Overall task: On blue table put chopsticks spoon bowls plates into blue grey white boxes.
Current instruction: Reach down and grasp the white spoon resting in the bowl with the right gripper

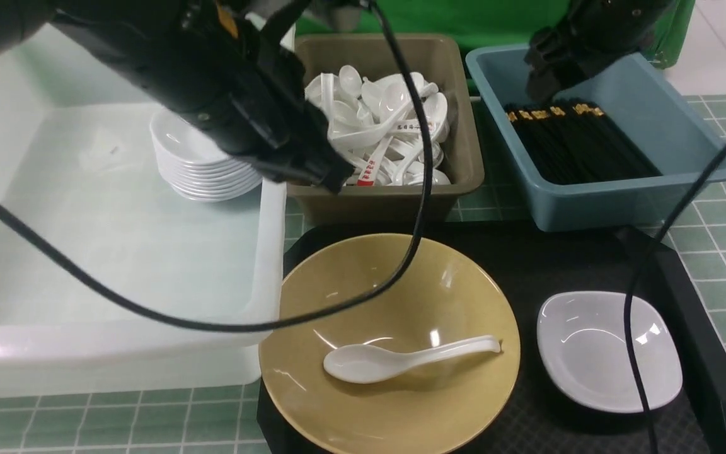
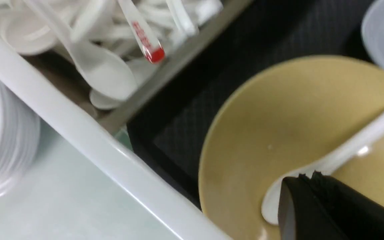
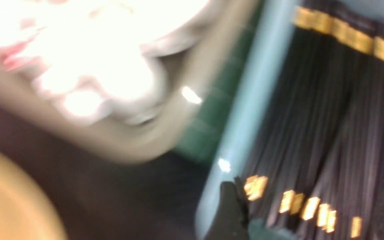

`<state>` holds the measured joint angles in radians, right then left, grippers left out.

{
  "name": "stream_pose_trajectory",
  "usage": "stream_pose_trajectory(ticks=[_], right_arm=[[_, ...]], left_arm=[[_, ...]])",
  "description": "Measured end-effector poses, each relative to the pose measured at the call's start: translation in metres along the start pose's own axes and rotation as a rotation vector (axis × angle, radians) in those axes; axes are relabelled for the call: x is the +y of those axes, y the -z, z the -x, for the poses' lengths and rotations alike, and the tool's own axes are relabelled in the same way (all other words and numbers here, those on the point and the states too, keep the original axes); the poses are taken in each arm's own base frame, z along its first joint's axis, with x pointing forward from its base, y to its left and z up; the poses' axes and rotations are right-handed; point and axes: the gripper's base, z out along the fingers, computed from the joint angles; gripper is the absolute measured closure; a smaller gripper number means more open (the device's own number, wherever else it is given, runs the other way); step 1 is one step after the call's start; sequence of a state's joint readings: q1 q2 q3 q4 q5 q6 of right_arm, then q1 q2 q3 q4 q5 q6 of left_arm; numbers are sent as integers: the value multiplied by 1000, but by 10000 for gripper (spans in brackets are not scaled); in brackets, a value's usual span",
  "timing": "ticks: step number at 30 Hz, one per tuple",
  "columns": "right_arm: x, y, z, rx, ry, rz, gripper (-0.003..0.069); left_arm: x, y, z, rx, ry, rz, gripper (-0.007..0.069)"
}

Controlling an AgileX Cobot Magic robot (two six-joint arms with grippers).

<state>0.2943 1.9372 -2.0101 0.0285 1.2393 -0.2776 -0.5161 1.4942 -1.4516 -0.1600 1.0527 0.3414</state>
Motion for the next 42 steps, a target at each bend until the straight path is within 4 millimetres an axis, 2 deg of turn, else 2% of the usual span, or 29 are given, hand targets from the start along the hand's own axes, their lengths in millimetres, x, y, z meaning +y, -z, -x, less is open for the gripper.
stream_pose_trajectory(ticks=[1,2,4,7,9,13,15,20,21,25,27,28,29,31,32,33,38,41,42], right_arm=[[28,16,-6,-3,101,32,125],[31,18,-8,-2,111,36,128],[63,28,-19,13,224,77,141],[99,28,-34,50,379,134,144],[124,16,-47,102,494,179,144],[153,-13,-68,209,679,249,144],[166,-36,-77,274,779,290,144],[173,-68,-81,327,846,318,144],[175,-81,-82,342,857,321,144],[178,-102,-86,372,875,334,152],[180,-108,-87,378,881,342,174],[183,-110,-88,381,885,345,221],[183,-110,-88,381,886,345,221],[186,-111,-88,384,899,346,363],[185,-111,-88,386,900,347,406],[186,-109,-87,393,903,349,508],[183,-91,-63,326,888,285,516],[164,-60,-29,207,829,164,516],[163,-56,-25,190,824,152,516]], left_arm=[[-4,5,-5,-4,-6,-16,636],[-5,7,-7,-10,-7,-24,636],[-14,15,-22,-37,-1,-54,636],[-26,30,-51,-85,7,-70,636],[-33,34,-74,-107,13,-66,636],[-43,38,-114,-164,20,-36,636],[-47,39,-131,-219,23,-15,636],[-52,40,-149,-285,41,-1,636],[-53,40,-153,-295,49,-4,636],[-54,37,-157,-288,57,-12,636],[-54,37,-157,-290,59,-13,636],[-54,37,-157,-290,59,-14,636],[-54,37,-157,-290,59,-14,636],[-54,37,-157,-290,59,-14,636],[-54,37,-157,-290,59,-14,636],[-54,36,-158,-289,60,-12,636],[-52,35,-160,-271,89,8,636],[-45,40,-160,-245,150,82,636],[-44,40,-160,-245,153,88,636]])
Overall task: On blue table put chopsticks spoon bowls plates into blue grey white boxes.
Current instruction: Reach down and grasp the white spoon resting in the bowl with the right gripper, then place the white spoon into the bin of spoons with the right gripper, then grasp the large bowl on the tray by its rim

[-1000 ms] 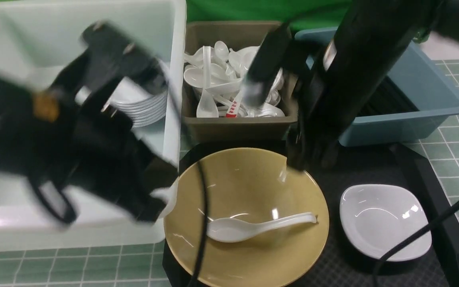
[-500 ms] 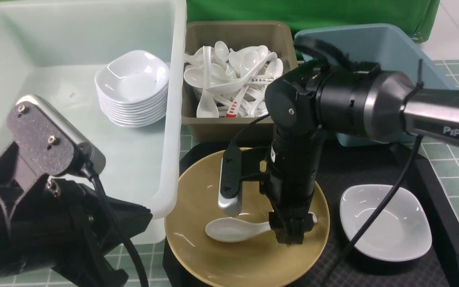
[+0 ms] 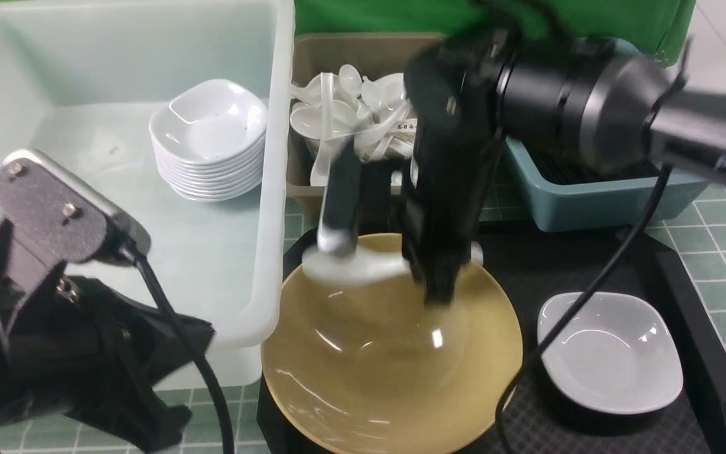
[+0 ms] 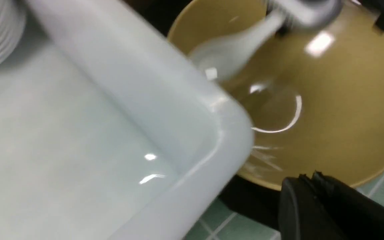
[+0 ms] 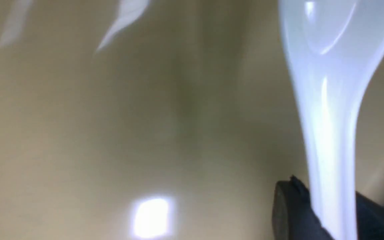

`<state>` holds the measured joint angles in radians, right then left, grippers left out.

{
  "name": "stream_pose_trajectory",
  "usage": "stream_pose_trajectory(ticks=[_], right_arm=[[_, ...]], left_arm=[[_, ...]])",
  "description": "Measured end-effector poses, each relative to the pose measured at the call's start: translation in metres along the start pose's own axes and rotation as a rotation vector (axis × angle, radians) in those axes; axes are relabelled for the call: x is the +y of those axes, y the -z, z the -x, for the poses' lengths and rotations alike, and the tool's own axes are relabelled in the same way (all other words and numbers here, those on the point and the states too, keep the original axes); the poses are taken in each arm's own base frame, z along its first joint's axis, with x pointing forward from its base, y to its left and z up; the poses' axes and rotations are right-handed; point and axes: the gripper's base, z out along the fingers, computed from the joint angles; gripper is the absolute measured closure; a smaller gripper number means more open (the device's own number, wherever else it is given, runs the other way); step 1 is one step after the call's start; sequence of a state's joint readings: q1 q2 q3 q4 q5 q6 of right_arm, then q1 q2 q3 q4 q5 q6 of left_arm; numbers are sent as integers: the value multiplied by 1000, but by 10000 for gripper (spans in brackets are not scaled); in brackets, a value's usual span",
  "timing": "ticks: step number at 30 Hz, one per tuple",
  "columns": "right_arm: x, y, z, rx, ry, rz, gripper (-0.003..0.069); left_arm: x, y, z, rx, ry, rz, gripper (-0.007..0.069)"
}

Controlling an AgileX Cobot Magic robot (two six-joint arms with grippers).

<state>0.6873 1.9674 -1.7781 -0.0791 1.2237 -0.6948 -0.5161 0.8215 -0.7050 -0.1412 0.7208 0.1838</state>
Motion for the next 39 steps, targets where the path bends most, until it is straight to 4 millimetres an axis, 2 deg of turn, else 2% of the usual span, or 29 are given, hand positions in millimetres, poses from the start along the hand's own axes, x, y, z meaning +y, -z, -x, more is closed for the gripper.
stream_pose_trajectory(ticks=[2,3,4,6,10,12,14,15,16,17,18,20,22,23,25,29,31,32,33,36,37,39], right_arm=[[-34,30,-2,-113,-125,-142,516],[-37,34,-2,-129,-137,-156,516],[-62,47,-4,-240,-265,-258,516],[-89,52,-6,-370,-424,-353,516],[-119,33,-5,-485,-549,-419,508],[-129,16,-3,-520,-584,-433,467],[-133,9,-2,-534,-601,-437,432],[-135,4,-1,-543,-616,-437,399],[-138,-4,0,-558,-656,-430,311],[-139,-5,-1,-560,-670,-427,298],[-140,-7,-2,-553,-710,-410,190],[-137,12,-7,-488,-735,-378,38],[-130,41,-13,-419,-702,-358,-1],[-124,56,-18,-375,-687,-338,3],[-117,71,-24,-319,-667,-311,27],[-102,105,-36,-309,-644,-301,169],[-94,113,-40,-308,-643,-285,268],[-92,115,-42,-308,-643,-282,295],[-84,121,-46,-314,-645,-258,377],[-59,138,-61,-314,-638,-220,552],[-50,139,-68,-299,-631,-202,594],[-34,145,-80,-284,-620,-189,620]], left_arm=[[9,2,2,-5,39,99,636],[10,2,2,-3,42,105,636],[14,2,3,-7,80,153,636],[17,-1,5,-23,112,183,636],[18,-7,11,-53,126,179,636],[18,-12,13,-59,139,169,636],[17,-15,14,-59,146,162,636],[17,-17,14,-58,156,154,636],[16,-20,15,-50,170,141,636],[16,-21,15,-48,172,139,636],[15,-22,19,-36,186,120,636],[13,-22,34,-9,173,88,636],[12,-23,59,24,112,53,636],[11,-25,73,48,70,36,636],[13,-30,93,71,26,25,636],[16,-50,125,162,-37,-3,636],[17,-64,136,219,-68,-23,635],[17,-67,136,229,-72,-24,634],[18,-82,143,279,-87,-44,624],[20,-116,147,368,-109,-86,578],[20,-130,149,393,-119,-105,543],[21,-153,149,425,-161,-132,468]])
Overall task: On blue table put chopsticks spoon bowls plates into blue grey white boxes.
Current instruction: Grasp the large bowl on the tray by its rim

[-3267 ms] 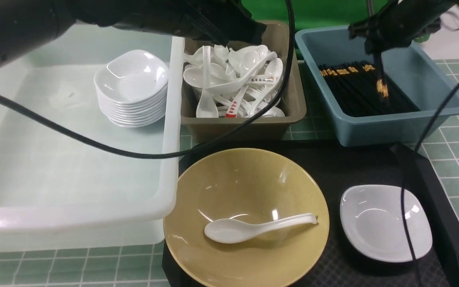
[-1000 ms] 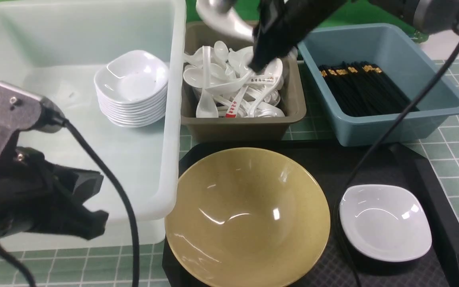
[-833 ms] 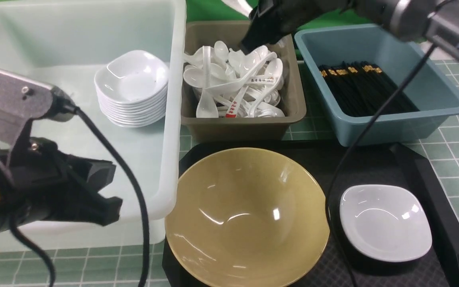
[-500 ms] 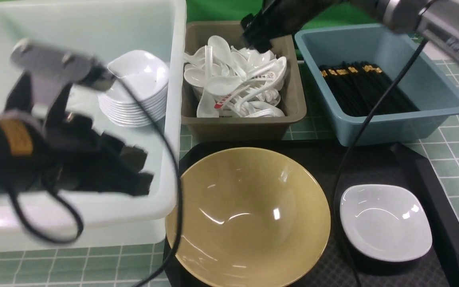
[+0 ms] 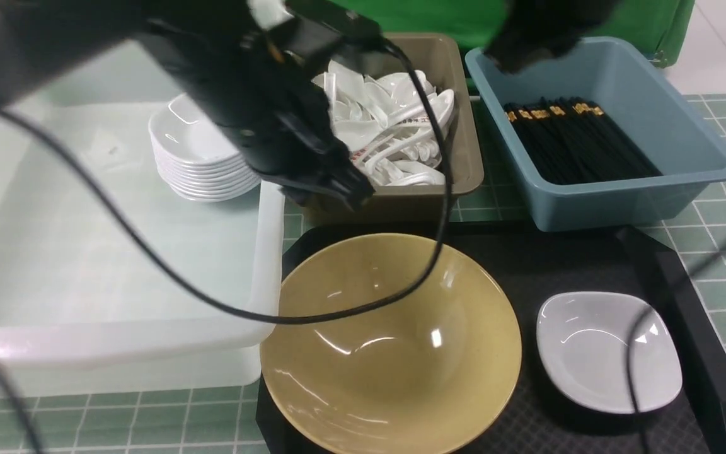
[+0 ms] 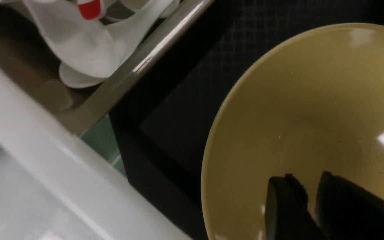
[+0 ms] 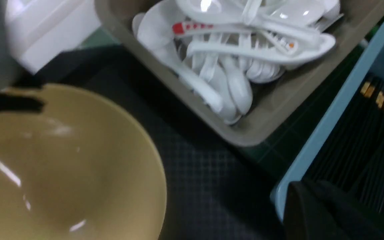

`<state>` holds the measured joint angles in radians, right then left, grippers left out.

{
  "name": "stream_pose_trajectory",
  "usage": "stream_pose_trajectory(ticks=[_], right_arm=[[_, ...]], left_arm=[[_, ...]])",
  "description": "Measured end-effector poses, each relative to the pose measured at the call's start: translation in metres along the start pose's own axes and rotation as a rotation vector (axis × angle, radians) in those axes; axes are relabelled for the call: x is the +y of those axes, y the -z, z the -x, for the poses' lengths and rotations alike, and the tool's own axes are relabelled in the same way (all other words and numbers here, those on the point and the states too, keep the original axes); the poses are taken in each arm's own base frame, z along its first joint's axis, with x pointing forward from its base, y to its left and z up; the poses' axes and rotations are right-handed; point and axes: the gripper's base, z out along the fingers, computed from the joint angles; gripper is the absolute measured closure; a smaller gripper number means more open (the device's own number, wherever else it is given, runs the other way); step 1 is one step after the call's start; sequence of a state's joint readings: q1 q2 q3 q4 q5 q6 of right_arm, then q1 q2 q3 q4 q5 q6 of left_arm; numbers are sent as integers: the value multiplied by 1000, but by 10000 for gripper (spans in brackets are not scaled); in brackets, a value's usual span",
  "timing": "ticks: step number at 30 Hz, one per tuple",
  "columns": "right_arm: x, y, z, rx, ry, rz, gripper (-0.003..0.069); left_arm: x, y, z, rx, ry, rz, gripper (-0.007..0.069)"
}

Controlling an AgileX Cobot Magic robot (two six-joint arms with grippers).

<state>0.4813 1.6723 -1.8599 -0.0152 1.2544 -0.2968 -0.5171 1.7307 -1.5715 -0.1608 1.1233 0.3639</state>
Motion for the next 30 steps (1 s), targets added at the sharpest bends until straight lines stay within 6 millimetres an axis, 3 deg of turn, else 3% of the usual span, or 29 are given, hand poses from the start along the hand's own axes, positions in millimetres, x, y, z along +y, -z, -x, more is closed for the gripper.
stream_pose_trajectory(ticks=[4,8,15,19,22,26,30], right_arm=[[10,22,-31,25,22,10,623],[15,29,-49,44,22,16,623],[17,34,-56,45,22,17,623],[17,34,-56,45,23,17,622],[17,34,-56,44,24,17,622],[17,34,-56,44,25,17,622],[17,34,-55,40,25,17,622]], left_arm=[[3,-34,10,45,-151,-17,298],[0,-61,17,43,-244,-7,181],[6,-97,20,51,-263,24,149],[8,-113,15,110,-246,1,200],[5,-114,10,166,-218,-36,319],[1,-108,5,223,-163,-92,538],[-6,-95,7,195,-115,-136,591]])
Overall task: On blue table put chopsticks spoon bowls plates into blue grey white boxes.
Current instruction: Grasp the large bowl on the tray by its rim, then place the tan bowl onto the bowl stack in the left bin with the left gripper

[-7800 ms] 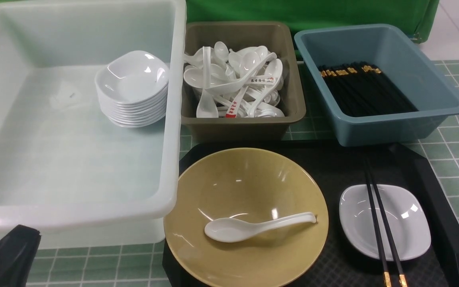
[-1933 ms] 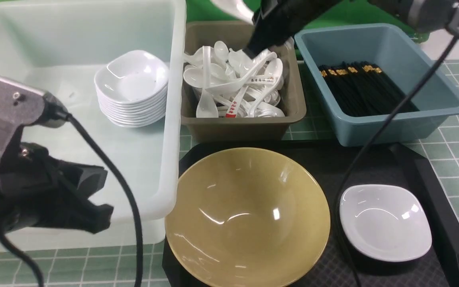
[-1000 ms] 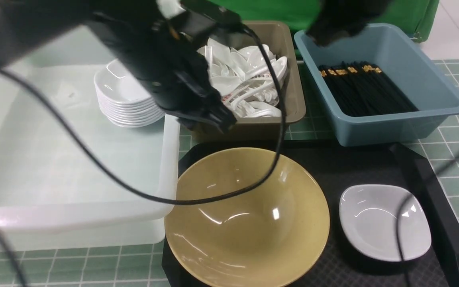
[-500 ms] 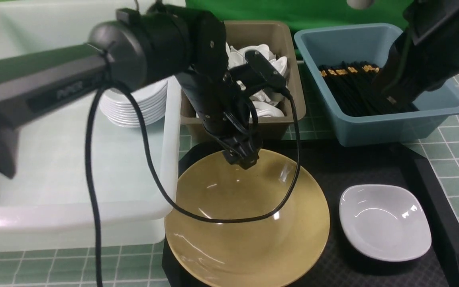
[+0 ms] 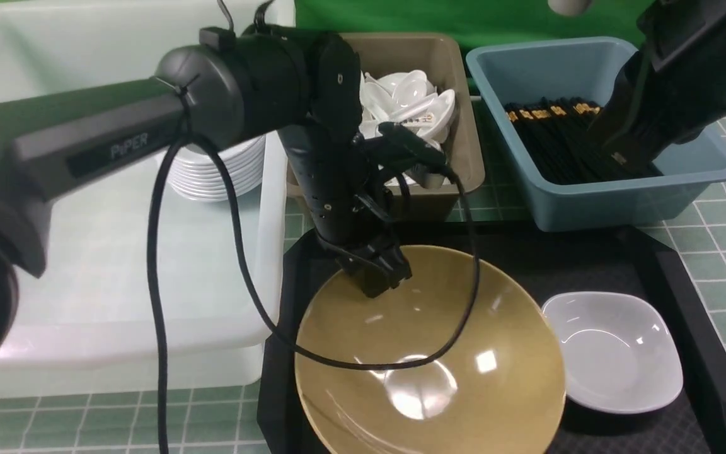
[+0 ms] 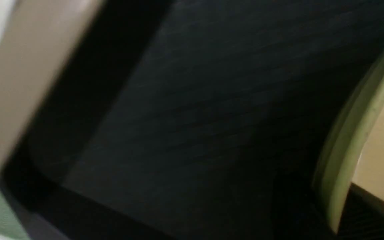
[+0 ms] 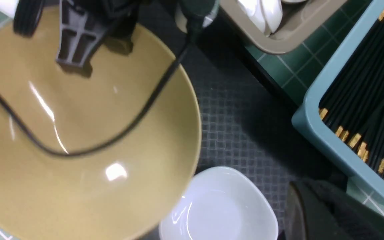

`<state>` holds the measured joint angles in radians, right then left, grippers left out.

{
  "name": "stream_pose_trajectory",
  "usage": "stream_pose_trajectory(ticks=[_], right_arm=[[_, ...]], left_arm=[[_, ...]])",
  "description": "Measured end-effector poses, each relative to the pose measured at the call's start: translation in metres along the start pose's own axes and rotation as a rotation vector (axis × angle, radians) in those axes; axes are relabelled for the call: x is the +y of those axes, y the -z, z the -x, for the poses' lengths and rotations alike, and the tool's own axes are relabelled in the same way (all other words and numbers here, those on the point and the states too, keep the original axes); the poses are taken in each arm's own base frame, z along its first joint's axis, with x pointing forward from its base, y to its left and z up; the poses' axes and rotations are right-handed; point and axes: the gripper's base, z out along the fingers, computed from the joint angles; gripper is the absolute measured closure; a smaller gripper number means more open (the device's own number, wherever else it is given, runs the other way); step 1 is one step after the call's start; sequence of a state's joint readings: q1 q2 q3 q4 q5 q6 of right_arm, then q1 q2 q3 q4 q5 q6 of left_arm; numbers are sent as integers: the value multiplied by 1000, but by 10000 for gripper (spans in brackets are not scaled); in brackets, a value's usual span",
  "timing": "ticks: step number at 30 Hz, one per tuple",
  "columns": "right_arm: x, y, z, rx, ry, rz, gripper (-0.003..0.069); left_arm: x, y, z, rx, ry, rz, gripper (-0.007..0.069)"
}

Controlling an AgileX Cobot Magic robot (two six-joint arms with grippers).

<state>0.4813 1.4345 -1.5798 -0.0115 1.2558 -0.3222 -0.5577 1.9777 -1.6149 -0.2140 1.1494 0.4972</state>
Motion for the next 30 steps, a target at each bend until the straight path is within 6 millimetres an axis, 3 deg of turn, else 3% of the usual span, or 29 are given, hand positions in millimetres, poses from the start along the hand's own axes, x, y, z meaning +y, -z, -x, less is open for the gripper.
stream_pose_trajectory(ticks=[4,6,7,8,12,15,16,17,19,20,21,24,25,26,30], right_arm=[[-1,4,2,-17,1,-6,622],[2,12,7,-48,12,-8,622],[7,20,12,-81,36,-5,622],[12,27,16,-107,62,1,622],[45,49,32,-208,175,58,622],[63,57,39,-256,240,88,622],[67,57,40,-261,252,94,622],[76,61,44,-283,284,111,622],[90,61,49,-298,326,139,621],[91,61,49,-298,330,136,621],[97,59,52,-296,347,146,621],[101,52,54,-280,359,151,621],[101,51,54,-278,360,149,620],[101,51,55,-278,361,142,619],[101,51,56,-292,360,137,617]], left_arm=[[-11,35,0,-92,35,-4,620],[-14,65,-3,-170,46,27,619],[-14,89,-9,-227,65,49,616],[-15,113,-16,-291,94,55,616],[-7,180,-54,-455,223,76,618],[5,213,-87,-518,334,115,620],[10,216,-92,-522,359,123,620],[21,229,-114,-546,440,161,620],[42,239,-154,-563,603,220,621],[45,238,-158,-561,621,222,620],[61,238,-187,-560,741,254,620],[88,226,-240,-552,964,295,619],[94,217,-254,-548,1023,293,619],[107,203,-281,-560,1132,310,619],[122,183,-305,-579,1225,344,619]])
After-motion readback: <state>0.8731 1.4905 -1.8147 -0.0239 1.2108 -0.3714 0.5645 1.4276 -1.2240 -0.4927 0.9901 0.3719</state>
